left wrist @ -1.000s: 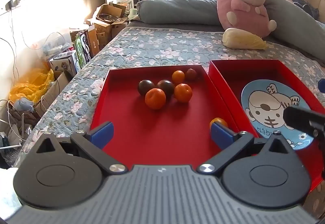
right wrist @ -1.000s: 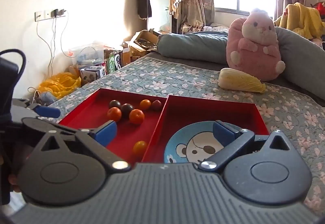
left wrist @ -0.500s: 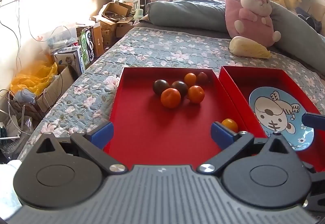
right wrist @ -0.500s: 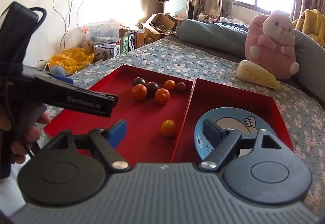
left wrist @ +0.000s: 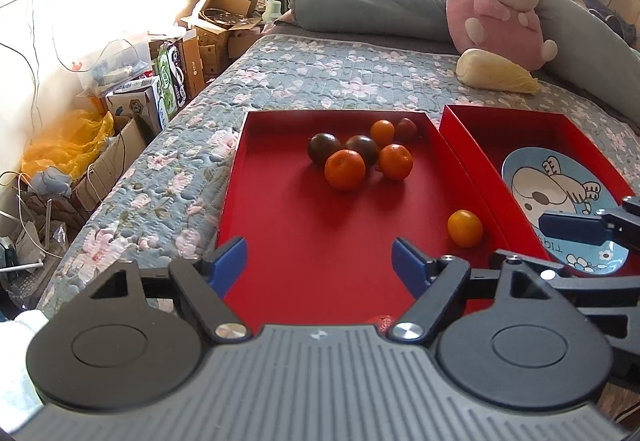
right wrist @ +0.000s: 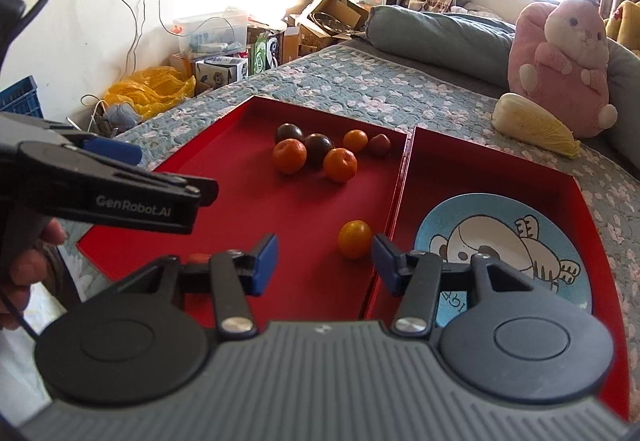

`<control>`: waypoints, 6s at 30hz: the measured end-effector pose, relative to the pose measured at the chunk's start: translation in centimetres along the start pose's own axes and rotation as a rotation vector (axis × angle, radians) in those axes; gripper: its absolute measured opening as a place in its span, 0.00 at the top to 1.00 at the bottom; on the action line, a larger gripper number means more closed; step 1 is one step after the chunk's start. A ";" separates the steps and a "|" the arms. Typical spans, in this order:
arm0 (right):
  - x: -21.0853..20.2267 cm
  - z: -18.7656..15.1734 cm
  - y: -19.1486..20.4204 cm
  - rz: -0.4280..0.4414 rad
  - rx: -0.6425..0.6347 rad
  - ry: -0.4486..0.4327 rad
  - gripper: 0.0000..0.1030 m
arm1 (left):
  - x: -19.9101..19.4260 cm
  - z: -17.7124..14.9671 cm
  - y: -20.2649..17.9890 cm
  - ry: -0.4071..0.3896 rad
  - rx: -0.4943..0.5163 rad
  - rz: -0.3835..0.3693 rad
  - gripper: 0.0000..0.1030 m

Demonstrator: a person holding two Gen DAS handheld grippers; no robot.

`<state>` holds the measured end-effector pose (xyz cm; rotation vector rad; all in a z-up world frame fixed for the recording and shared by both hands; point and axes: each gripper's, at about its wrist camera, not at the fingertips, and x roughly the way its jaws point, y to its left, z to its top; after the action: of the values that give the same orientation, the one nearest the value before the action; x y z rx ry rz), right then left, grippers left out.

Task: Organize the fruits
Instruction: 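Grasp an orange cherry tomato with the right tool while the left tool reaches for the red fruit, then close the left tool on the red fruit while the right tool lifts the tomato, then carry the orange tomato over the blue plate and open the right tool, then carry the red fruit onto the blue plate and open the left tool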

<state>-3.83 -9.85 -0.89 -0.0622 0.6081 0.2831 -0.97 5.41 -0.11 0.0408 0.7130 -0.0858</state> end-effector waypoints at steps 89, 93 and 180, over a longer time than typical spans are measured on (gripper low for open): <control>-2.4 -0.6 -11.2 -0.085 0.251 -0.017 0.69 | 3.8 -1.9 -3.2 0.169 0.138 -0.132 0.65; -1.4 -1.6 -13.9 -0.137 0.299 0.025 0.69 | 3.8 -1.8 -3.5 0.163 0.140 -0.139 0.65; -2.8 -7.2 -14.4 -0.110 0.307 0.110 0.41 | 9.3 2.8 -19.6 0.078 0.283 -0.379 0.64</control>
<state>-6.01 -25.39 -5.56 0.1849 0.7488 0.0779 6.05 -14.85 -4.20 0.1808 0.7762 -0.5508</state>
